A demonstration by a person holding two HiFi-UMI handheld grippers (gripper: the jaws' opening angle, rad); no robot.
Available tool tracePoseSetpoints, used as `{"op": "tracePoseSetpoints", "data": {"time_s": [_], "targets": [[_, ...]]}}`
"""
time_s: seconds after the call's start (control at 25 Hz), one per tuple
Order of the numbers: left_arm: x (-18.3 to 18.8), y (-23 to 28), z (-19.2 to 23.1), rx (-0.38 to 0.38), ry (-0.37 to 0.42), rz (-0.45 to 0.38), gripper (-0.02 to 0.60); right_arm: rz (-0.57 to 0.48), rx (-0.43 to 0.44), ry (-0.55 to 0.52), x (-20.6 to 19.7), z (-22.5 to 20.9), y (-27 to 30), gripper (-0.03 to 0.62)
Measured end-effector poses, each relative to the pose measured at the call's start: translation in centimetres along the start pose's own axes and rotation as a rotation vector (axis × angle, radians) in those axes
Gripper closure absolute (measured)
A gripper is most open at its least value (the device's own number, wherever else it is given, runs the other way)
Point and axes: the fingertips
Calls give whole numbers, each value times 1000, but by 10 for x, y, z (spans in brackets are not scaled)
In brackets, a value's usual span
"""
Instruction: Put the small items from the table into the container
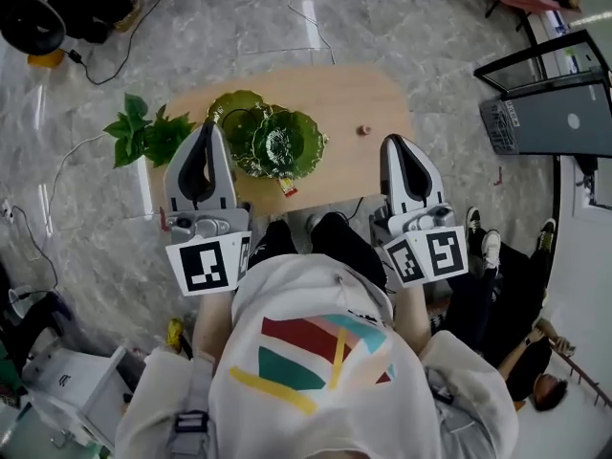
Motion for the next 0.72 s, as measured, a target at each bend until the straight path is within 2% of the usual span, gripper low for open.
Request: {"op": "tracePoseSetpoints", "data": {"time_s": [0.2,0.48,0.56,0.6,0.64,0.68,0.72], "targets": [[-9,36,-8,-4,6,6,574,21,-57,41,-9,-43,3,577],[-16,58,-45,-24,0,23,574,42,-40,44,-17,-88,17,577],[-24,62,-57,-40,-6,38,574,65,4,32,-24,-97,25,575],[-28,63,-63,-47,-8,46,574,89,39,25,-32,-100,30,538],[-33,64,-68,-52,-10,54,574,116,69,18,-42,-104,36,369],[-38,66,-73,-56,-12,64,574,145,88,12,-54,-109,43,329],[-43,68,-77,-60,-15,76,574,176,90,3,-69,-118,49,329]]}}
Point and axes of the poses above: the fingertips, and each gripper's own axes: y forward along the fingers, z to its left, x out of its top, and after that the axes turned 4 degrees about -x, right-handed
